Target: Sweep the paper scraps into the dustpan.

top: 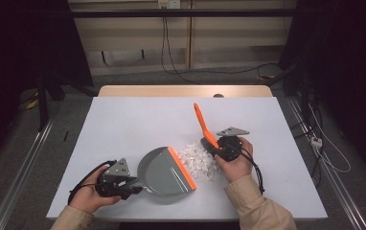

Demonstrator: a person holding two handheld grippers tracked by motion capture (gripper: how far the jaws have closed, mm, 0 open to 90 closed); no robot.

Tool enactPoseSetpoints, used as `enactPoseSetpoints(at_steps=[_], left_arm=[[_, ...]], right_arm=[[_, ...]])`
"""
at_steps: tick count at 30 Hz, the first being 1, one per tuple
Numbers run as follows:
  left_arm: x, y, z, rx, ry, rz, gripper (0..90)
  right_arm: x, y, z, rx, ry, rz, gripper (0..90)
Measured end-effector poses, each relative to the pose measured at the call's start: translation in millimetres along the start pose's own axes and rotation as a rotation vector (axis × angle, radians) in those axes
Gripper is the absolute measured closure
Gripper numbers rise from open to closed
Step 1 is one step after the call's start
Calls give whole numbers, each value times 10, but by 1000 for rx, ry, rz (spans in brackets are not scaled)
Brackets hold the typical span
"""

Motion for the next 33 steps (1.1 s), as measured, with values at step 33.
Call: enactPoseSetpoints(at_steps=[33], left_arm=[[-56,-267,-316,-27,-20,36,626]], right_arm=[[427,-86,-81,-20,-66,11,717]])
Point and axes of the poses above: each handheld gripper's, and its own axes: z roughly backward along the jaws, y roughly out of its underside, x roughly to its left, the point moved 7 cm from there along -z, roughly forward along the jaws, and after that the axes turned 2 degrees about y, right-handed, at the moved point
